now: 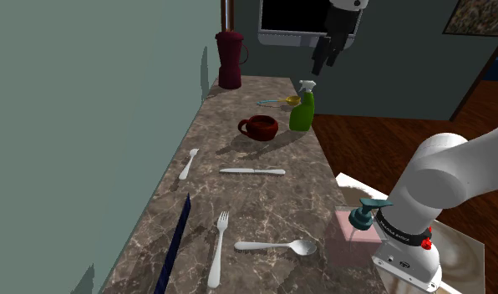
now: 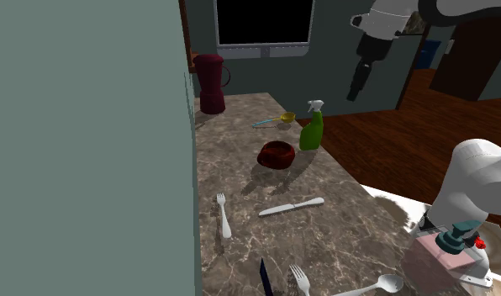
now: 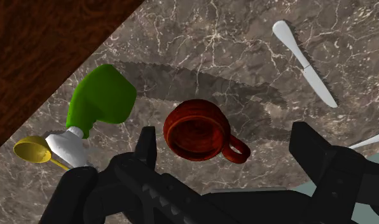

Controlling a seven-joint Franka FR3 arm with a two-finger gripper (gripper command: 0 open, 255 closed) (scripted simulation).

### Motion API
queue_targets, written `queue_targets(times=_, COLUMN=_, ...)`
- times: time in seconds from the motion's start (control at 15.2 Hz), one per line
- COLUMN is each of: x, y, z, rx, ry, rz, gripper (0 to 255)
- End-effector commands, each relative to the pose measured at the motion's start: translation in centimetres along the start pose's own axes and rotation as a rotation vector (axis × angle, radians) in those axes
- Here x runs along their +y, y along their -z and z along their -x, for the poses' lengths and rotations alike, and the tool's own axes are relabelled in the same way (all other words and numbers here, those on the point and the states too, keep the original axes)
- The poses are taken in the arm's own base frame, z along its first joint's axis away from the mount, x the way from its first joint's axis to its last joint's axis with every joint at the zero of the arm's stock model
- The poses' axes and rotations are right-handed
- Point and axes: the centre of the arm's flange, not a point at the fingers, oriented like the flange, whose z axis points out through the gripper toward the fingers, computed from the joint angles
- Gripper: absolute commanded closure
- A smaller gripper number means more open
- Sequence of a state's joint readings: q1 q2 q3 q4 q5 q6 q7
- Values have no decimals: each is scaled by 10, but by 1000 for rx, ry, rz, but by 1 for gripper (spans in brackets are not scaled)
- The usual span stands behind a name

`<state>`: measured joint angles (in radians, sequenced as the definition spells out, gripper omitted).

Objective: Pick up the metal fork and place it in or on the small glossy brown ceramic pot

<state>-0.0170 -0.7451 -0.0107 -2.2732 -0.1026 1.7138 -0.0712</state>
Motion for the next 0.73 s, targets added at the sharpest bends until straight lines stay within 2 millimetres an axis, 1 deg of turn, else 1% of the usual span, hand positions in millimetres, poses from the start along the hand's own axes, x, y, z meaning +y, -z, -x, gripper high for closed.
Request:
queue_targets(times=0.0, x=0, y=0, z=0, rx=0, ry=0, rz=0, gripper=0)
queue_targets(times=0.66, x=-99, y=-71, z=-51, rx=-87, ry=-212, rz=-25, gripper=0)
